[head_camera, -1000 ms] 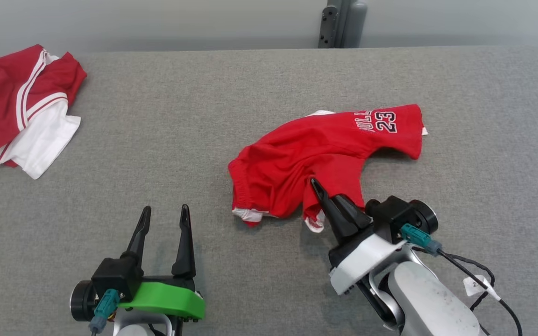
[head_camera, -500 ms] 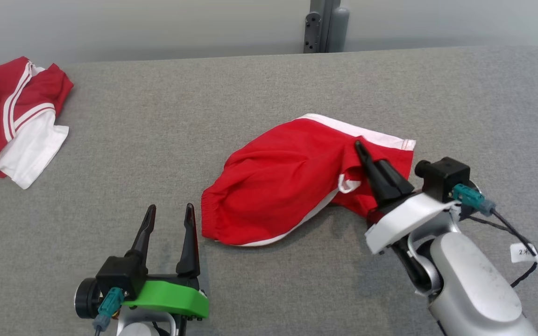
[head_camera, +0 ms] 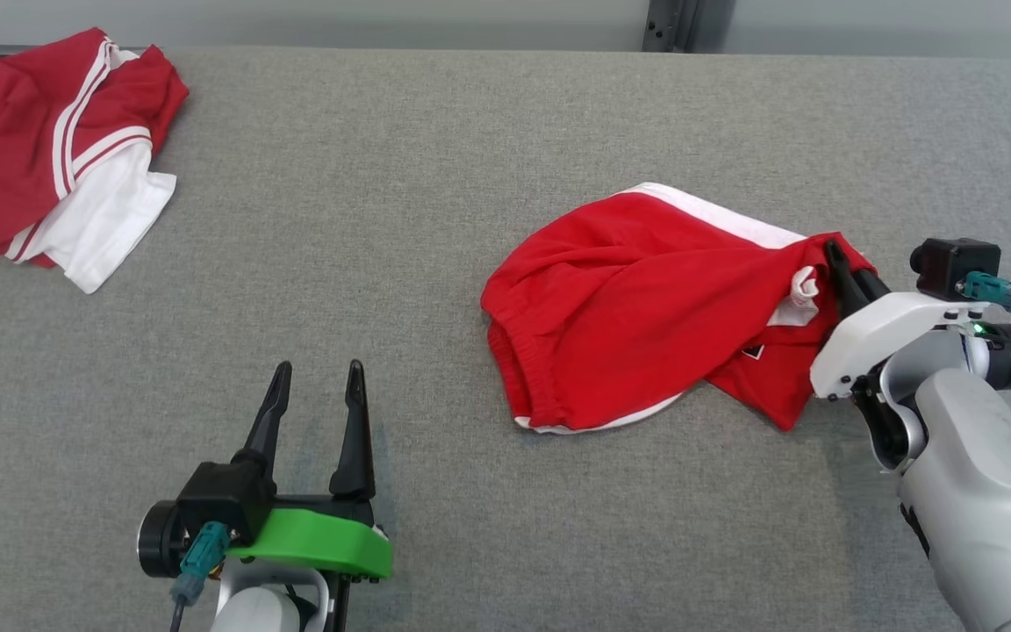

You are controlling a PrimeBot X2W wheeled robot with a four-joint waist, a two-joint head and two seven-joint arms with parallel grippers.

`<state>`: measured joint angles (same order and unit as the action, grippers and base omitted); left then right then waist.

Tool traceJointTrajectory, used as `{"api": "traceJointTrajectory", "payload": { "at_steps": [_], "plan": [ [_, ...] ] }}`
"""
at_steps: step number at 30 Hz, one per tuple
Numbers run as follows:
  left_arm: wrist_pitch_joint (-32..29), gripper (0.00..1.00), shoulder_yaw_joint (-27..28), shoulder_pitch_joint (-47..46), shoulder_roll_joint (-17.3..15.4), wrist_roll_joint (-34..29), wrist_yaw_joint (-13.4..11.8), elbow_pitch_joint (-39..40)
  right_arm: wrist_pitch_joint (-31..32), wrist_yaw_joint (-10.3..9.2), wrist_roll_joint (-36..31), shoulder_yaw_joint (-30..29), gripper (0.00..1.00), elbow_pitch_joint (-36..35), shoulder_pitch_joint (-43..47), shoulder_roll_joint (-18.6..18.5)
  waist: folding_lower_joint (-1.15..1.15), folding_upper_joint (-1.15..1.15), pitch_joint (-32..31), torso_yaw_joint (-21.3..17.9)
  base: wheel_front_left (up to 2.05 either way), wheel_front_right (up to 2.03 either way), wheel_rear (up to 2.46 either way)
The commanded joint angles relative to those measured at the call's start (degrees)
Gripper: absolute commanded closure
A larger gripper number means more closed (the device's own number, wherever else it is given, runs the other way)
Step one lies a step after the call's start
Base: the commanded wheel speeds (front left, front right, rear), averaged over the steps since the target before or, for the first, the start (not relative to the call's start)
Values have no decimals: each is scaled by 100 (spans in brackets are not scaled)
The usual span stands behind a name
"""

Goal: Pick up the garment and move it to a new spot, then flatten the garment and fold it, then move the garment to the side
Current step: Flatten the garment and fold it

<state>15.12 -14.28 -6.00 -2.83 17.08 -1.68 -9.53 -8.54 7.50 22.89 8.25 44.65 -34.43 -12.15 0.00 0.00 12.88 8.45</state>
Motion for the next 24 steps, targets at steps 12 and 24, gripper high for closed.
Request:
{"api": "traceJointTrajectory", "payload": {
  "at_steps": [12,24],
  "plan": [
    [5,0,101,-71,-12,-95,18,6,-546,-2,472,235,0,723,-94,-495,0,0,72,-305,0,0,0],
    [5,0,168,56,-12,-101,2,-26,-664,0,395,-338,0,-444,736,-737,0,0,-98,-518,0,0,0]
  ]
}}
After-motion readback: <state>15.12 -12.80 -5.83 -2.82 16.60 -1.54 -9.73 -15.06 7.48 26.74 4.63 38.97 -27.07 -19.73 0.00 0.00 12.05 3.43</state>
